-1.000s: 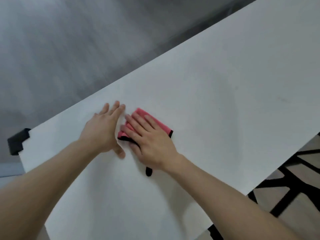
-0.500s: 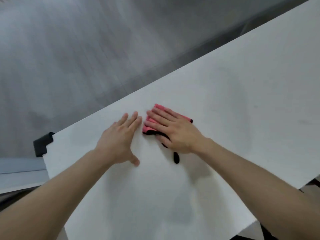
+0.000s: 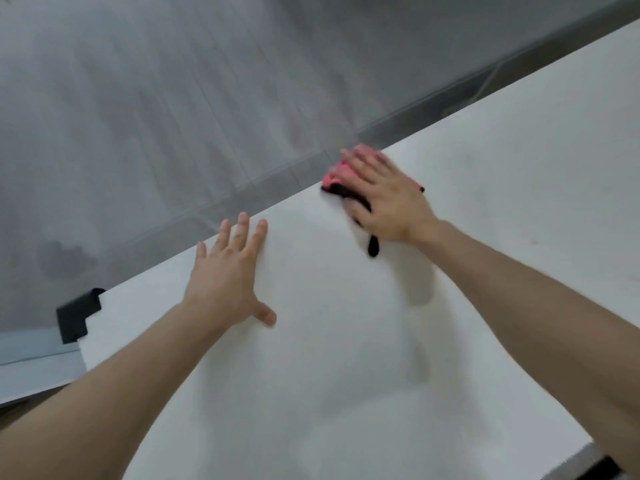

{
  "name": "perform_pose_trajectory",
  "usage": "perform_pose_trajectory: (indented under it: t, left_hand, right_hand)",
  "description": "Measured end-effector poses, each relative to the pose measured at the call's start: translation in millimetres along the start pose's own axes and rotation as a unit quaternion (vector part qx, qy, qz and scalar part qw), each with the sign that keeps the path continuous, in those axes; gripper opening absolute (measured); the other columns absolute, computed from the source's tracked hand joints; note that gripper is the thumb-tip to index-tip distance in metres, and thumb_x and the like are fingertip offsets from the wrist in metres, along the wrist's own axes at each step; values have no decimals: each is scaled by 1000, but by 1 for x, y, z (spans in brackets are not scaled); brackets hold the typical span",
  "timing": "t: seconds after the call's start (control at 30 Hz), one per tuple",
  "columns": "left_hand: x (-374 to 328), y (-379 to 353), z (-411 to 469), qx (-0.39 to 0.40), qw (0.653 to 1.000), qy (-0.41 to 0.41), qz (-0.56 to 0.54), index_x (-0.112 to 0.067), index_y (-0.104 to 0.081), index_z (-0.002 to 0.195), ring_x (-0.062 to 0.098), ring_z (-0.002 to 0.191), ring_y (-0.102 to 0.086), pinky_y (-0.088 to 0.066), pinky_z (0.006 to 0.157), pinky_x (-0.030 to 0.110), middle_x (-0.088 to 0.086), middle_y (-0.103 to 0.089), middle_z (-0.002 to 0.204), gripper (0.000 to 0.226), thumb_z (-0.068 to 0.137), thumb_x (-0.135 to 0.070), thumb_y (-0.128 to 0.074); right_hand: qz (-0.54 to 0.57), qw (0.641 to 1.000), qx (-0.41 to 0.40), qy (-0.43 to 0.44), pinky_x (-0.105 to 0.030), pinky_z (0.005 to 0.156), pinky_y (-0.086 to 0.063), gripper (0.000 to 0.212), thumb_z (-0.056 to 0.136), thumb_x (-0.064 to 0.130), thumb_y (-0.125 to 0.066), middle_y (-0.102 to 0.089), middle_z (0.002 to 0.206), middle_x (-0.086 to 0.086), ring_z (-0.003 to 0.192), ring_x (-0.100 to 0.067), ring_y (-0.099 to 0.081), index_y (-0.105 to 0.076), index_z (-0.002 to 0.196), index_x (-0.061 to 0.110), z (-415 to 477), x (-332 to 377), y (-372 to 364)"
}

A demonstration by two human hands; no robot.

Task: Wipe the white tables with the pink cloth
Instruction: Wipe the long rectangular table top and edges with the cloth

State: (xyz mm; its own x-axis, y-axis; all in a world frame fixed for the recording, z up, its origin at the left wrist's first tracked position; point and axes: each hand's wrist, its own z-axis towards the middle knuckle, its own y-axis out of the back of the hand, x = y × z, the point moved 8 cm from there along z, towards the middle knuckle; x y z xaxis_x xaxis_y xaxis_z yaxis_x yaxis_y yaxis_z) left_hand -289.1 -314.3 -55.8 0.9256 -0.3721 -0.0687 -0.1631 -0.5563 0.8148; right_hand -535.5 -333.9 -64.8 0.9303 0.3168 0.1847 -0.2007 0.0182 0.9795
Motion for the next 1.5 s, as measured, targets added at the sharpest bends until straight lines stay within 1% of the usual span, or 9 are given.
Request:
perform_pose_trajectory:
  t: [0.17,0.27,0.37,0.53,0.77,0.97,1.13,1.27,1.5]
  left_hand:
    - [-2,-1,0,4,1000,7,0,-30,23,170,30,168,17,-10,135,62,0,28,179,175,53,-65,-102]
    - [-2,-1,0,12,1000,7,1,-30,24,170,31,168,17,-11,135,62,1,29,179,175,53,-65,-102]
    - [0,-2,3,8,1000,3,4,-31,23,170,31,168,16,-12,134,62,0,28,179,177,50,-67,-102]
    - [2,-2,5,0,1000,9,9,-31,21,170,31,169,13,-14,133,64,1,23,180,180,45,-69,-103]
    - [-23,7,-7,20,998,12,60,-17,16,171,38,168,10,-20,133,61,15,20,180,168,60,-54,-104]
    - [-99,-6,-38,-40,988,-127,72,-31,-6,173,24,170,1,-17,136,46,6,4,183,134,75,-58,-94]
    - [-161,-31,-72,-33,985,-164,48,-24,4,173,25,169,-2,-15,136,43,8,-1,182,146,71,-74,-88]
    - [-186,-62,-87,25,989,-126,71,-19,16,170,40,166,20,-10,136,56,22,25,176,164,60,-78,-91]
    - [-194,-66,-83,32,991,-64,110,-13,8,168,46,166,14,-15,133,63,29,19,176,172,48,-73,-100]
  right_hand:
    - [-16,962,-88,-257,-48,134,-17,54,110,31,-48,-39,172,-11,164,-31,-26,-49,161,13,-21,-21,11]
    - [39,994,-30,-101,-50,134,-17,54,111,35,-45,-32,175,-8,166,-27,-20,-47,163,21,-32,73,-20]
    - [-8,999,37,11,-46,136,-11,58,112,35,-42,-19,180,-1,168,-20,-9,-32,169,30,-36,20,-12]
    - [-7,924,-19,-381,-41,136,2,63,113,40,-34,-7,182,-6,168,-22,0,-23,172,20,-38,-133,28]
    - [34,998,36,31,-45,136,-11,57,111,36,-44,-21,179,0,168,-20,-10,-37,168,27,-106,93,-23]
    - [-3,946,-1,-324,-41,136,0,59,113,39,-37,-10,182,1,168,-19,0,-27,170,26,-73,-121,26]
    - [28,974,-71,-215,-46,136,-13,59,112,38,-45,-23,178,-4,168,-22,-13,-38,168,22,-172,39,-4]
    - [38,987,14,-154,-49,135,-14,62,113,39,-41,-12,181,3,168,-20,-9,-24,172,30,-302,90,-10]
    - [0,912,-48,-408,-46,136,-7,59,115,40,-36,-10,180,-2,168,-20,2,-27,171,24,-321,-10,19]
